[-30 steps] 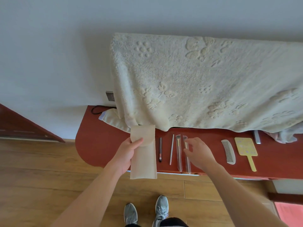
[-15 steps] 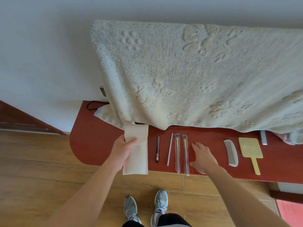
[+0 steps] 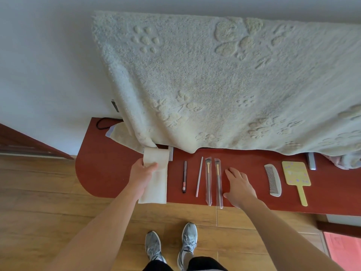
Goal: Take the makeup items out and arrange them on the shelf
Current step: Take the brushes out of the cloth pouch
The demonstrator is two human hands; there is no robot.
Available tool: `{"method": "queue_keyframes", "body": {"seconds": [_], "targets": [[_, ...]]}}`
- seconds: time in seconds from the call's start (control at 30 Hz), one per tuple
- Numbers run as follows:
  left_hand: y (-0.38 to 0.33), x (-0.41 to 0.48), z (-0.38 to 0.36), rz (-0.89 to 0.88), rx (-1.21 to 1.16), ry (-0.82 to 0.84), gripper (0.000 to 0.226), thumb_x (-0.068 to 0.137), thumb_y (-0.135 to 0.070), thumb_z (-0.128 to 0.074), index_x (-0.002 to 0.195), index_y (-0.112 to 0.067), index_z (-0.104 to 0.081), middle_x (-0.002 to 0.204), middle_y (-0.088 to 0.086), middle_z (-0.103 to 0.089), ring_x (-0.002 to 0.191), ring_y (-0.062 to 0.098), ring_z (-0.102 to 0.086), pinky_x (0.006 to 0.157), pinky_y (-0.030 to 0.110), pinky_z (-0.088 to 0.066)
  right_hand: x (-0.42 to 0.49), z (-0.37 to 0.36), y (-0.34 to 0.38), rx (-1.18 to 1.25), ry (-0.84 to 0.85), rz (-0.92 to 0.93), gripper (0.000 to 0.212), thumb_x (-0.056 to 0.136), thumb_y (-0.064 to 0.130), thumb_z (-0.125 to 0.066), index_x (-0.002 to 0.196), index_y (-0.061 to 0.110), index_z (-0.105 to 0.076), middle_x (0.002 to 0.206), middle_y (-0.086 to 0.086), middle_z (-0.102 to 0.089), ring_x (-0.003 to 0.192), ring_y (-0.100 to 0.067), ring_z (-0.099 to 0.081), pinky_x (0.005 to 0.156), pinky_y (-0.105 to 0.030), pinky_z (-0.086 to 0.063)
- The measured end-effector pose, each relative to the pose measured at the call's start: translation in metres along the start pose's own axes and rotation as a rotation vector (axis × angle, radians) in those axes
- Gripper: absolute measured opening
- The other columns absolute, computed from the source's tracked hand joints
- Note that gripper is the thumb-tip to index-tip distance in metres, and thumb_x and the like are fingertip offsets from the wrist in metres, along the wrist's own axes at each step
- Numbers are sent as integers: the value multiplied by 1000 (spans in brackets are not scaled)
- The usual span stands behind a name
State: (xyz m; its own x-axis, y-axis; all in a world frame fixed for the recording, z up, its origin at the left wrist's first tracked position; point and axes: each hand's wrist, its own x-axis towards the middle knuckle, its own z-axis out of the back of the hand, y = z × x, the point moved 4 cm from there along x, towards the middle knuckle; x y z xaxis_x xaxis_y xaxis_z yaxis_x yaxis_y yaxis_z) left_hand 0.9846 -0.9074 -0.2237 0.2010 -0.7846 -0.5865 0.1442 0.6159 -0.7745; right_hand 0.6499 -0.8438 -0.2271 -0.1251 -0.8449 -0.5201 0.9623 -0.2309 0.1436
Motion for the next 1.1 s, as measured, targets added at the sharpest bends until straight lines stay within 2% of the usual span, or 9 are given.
{"method": "queue_keyframes", "body": {"seconds": [0.3, 0.43, 0.63, 0.93, 1.1], "targets": [[11, 14, -1, 0, 84, -95, 18, 85, -24, -70, 100, -17, -63, 94, 3, -70, 84, 22, -68, 65, 32, -51, 2, -3, -1, 14, -12, -12, 91, 84, 32, -73, 154, 25, -15, 161, 8, -11, 146, -21, -12, 112, -38, -38], [10, 18, -5, -18, 123, -100, 20, 86, -26, -69, 102, -17, -62, 94, 1, -70, 82, 19, -67, 62, 30, -49, 3, -2, -2, 19, -20, -11, 91, 83, 32, -74, 154, 25, -17, 160, 8, -13, 146, -21, -13, 111, -39, -39], [10, 19, -7, -24, 146, -133, 21, 88, -25, -68, 106, -14, -61, 94, 0, -68, 83, 17, -67, 62, 28, -48, 4, -3, -1, 20, -24, -12, 92, 82, 33, -75, 154, 25, -17, 160, 8, -15, 145, -21, -15, 111, -40, -38], [13, 21, -6, -82, 201, -168, 19, 86, -33, -69, 93, -15, -64, 88, 1, -70, 81, 20, -68, 71, 40, -56, 3, -2, -1, 23, -26, 1, 91, 83, 33, -74, 154, 24, -18, 160, 7, -15, 146, -22, -15, 111, -40, -39], [15, 20, 0, -89, 265, -198, 23, 83, -39, -72, 90, -18, -66, 86, 0, -70, 77, 19, -68, 65, 39, -55, 3, -3, -2, 23, -25, 2, 91, 83, 32, -74, 154, 24, -18, 160, 7, -15, 146, -22, -14, 111, -39, -40]]}}
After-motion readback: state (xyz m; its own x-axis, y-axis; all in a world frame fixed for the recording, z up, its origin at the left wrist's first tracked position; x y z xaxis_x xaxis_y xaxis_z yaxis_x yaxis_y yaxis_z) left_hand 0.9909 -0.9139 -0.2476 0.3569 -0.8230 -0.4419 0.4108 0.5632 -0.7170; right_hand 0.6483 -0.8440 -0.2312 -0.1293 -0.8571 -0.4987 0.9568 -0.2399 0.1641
